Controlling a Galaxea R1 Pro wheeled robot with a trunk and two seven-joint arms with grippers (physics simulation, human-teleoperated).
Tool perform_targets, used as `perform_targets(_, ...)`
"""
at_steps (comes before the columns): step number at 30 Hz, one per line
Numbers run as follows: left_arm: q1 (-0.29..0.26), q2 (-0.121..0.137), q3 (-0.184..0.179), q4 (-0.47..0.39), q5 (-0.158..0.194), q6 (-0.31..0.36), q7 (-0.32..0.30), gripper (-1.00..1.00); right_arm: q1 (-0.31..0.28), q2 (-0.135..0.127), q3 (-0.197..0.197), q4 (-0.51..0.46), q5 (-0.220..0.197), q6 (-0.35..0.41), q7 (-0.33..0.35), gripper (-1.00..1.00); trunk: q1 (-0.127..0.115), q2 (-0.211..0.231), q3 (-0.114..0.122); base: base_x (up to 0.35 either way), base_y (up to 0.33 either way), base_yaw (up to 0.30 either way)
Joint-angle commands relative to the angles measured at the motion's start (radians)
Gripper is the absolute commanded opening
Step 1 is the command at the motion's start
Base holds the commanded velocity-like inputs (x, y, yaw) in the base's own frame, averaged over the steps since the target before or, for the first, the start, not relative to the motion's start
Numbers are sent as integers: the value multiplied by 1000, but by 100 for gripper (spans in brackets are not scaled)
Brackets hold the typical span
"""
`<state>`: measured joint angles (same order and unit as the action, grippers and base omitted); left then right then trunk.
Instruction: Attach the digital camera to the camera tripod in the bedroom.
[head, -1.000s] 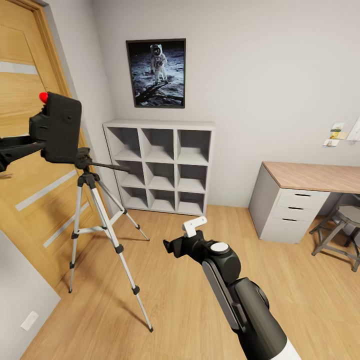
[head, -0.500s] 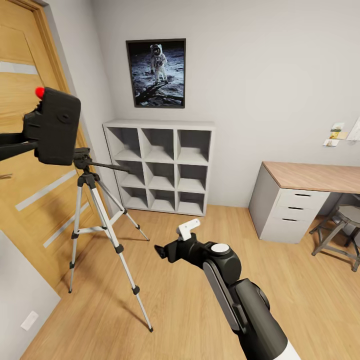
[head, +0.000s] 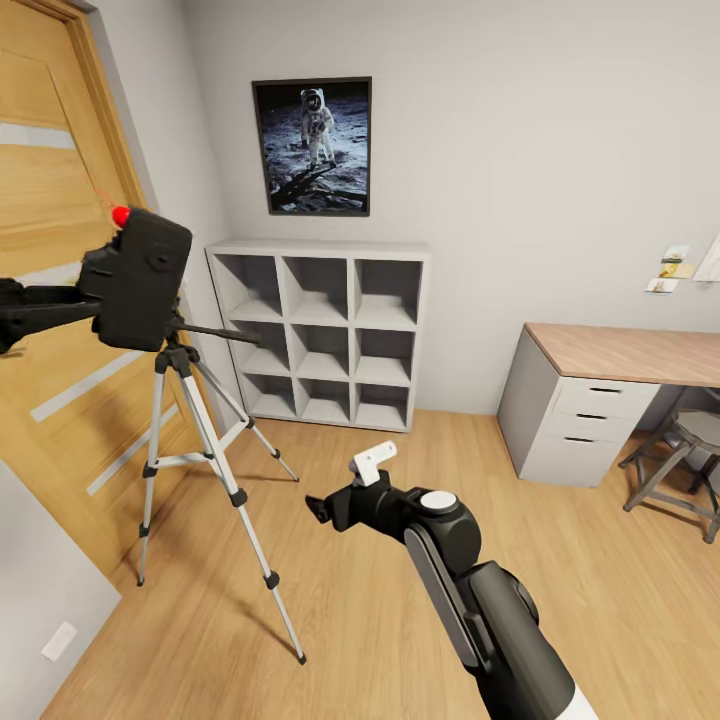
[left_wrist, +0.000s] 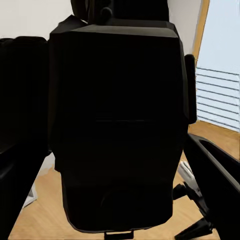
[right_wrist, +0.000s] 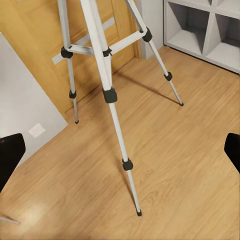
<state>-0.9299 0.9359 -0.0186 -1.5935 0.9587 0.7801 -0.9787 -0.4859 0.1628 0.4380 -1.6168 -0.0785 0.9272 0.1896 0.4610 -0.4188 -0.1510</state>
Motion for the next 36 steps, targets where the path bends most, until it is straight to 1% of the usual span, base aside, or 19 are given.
perform_targets(1, -10, -6, -15, -1, 3, 21, 18, -100, 0, 0, 0, -1, -8, 5, -3, 100, 1, -2, -2, 0, 0, 0)
perform_targets(2, -17, -16, -31, -4, -3, 35, 45, -100, 1, 0, 0, -1, -8, 5, -3, 100, 1, -2, -2, 0, 0, 0)
perform_targets(3, -17, -16, -31, -4, -3, 35, 45, -100, 1, 0, 0, -1, -8, 5, -3, 100, 1, -2, -2, 0, 0, 0)
perform_targets(6, -34, -42, -68, -10, -13, 71, 159, -100, 7, 1, 2, -1, -7, 4, -3, 100, 1, -2, -2, 0, 0, 0)
perform_targets(8, -48, -53, -83, -12, -13, 100, 232, -100, 11, 1, 3, -1, -5, 4, -4, 100, 1, -2, -2, 0, 0, 0)
perform_targets(10, -75, -60, -98, -11, -8, 149, 284, -100, 13, 1, 4, -1, -3, 3, -4, 100, 1, -2, -2, 0, 0, 0)
perform_targets(11, -75, -60, -98, -11, -8, 149, 284, -100, 13, 1, 4, -1, -3, 3, -4, 100, 1, -2, -2, 0, 0, 0)
perform_targets(12, -92, -61, -111, -10, -5, 176, 303, -100, 14, 1, 4, -1, -2, 3, -5, 100, 1, -2, -2, 0, 0, 0)
perform_targets(14, -130, -64, -157, -9, 1, 212, 331, -100, 16, 1, 4, -1, -1, 3, -5, 100, 1, -2, -2, 0, 0, 0)
perform_targets(15, -130, -64, -157, -9, 1, 212, 331, -100, 16, 1, 4, -1, -1, 3, -5, 100, 1, -2, -2, 0, 0, 0)
perform_targets(18, -181, -65, -235, -5, 6, 241, 357, -100, 17, 1, 5, -1, -1, 3, -5, 100, 1, -2, -2, 0, 0, 0)
perform_targets(21, -210, -66, -277, -1, 8, 255, 372, -100, 17, 1, 5, -2, 0, 2, -5, 100, 1, -2, -2, 0, 0, 0)
perform_targets(27, -228, -62, -304, 24, 13, 266, 393, -100, 18, 1, 5, -2, 0, 3, -4, 100, 1, -2, -2, 0, 0, 0)
perform_targets(29, -233, -51, -312, 44, 36, 267, 412, -100, 18, 1, 5, -2, 0, 3, -4, 100, 1, -2, -2, 0, 0, 0)
perform_targets(31, -236, -43, -314, 58, 79, 267, 445, -100, 19, 1, 6, -2, 0, 3, -4, 100, 1, -2, -2, 0, 0, 0)
perform_targets(32, -237, -40, -312, 61, 99, 267, 476, -100, 19, 1, 6, -2, 0, 3, -5, 100, 1, -2, -2, 0, 0, 0)
perform_targets(33, -238, -39, -305, 62, 115, 267, 521, -100, 19, 1, 6, -2, 0, 3, -5, 100, 1, -2, -2, 0, 0, 0)
perform_targets(34, -239, -39, -294, 57, 129, 267, 582, -100, 19, 1, 7, -2, 0, 3, -5, 100, 1, -2, -2, 0, 0, 0)
perform_targets(36, -240, -46, -269, 33, 155, 267, 736, -100, 19, 1, 8, -1, 0, 3, -5, 100, 1, -2, -2, 0, 0, 0)
